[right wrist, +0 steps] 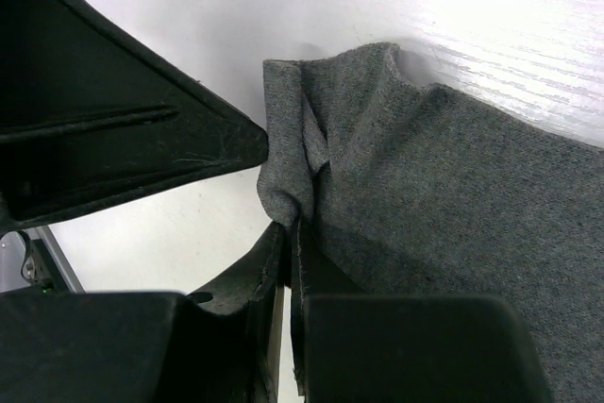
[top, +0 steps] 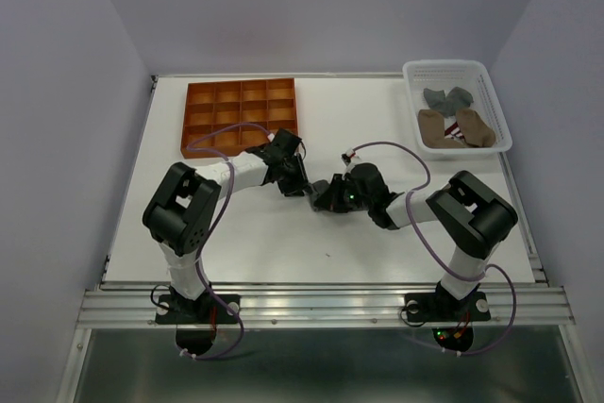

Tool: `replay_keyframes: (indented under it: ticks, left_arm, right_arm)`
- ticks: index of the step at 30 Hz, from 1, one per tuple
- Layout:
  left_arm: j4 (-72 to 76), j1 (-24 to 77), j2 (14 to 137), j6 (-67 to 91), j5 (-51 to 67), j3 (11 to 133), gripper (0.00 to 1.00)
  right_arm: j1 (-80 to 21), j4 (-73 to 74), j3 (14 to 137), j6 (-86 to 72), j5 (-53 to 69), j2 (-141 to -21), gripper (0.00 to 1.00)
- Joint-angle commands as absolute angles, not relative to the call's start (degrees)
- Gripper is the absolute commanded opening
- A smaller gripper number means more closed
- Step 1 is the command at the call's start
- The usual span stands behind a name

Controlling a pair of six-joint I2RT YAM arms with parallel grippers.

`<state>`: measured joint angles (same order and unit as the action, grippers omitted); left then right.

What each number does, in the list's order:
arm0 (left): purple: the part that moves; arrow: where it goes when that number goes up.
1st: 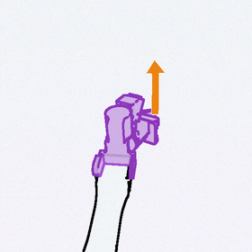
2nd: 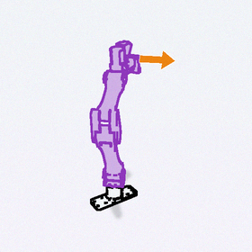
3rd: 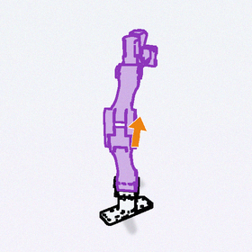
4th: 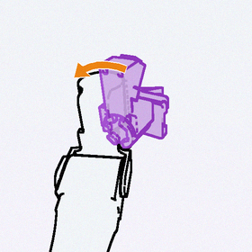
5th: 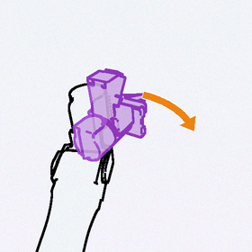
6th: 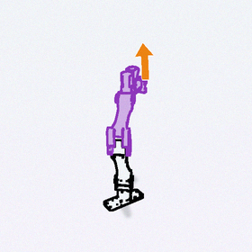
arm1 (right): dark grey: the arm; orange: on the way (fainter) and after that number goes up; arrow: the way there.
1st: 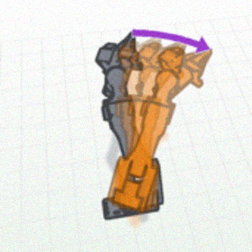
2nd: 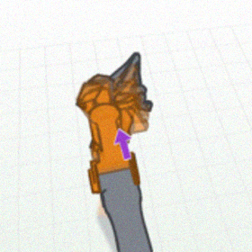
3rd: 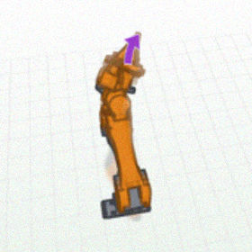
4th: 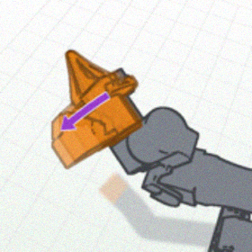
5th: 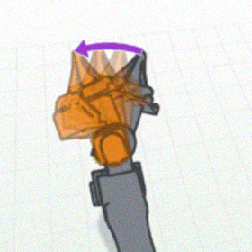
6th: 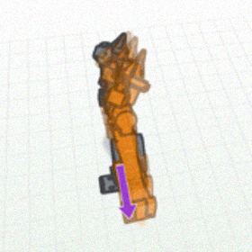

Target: Roll the socks

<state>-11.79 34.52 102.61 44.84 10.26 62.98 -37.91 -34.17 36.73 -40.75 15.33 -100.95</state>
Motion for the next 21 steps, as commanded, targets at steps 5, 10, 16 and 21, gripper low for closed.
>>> replay_keyframes:
  ticks: [5, 10, 16, 21]
  left_arm:
    - [-10.6, 35.2, 103.7, 44.6, 9.8, 64.9, 0.39]
    - [-9.9, 35.3, 103.4, 45.0, 9.6, 64.9, 0.38]
    - [-9.9, 35.4, 102.8, 45.2, 9.1, 64.7, 0.38]
    - [-9.9, 35.4, 101.8, 45.1, 8.4, 64.8, 0.38]
  right_arm:
    - [-37.5, -36.9, 36.5, -40.9, 16.4, -101.7, 0.01]
    - [-37.5, -36.8, 36.5, -40.9, 16.6, -101.9, 0.01]
    - [-37.0, -36.8, 36.2, -40.9, 16.8, -101.6, 0.01]
    - [-37.0, -36.8, 36.2, -40.9, 16.8, -101.7, 0.01]
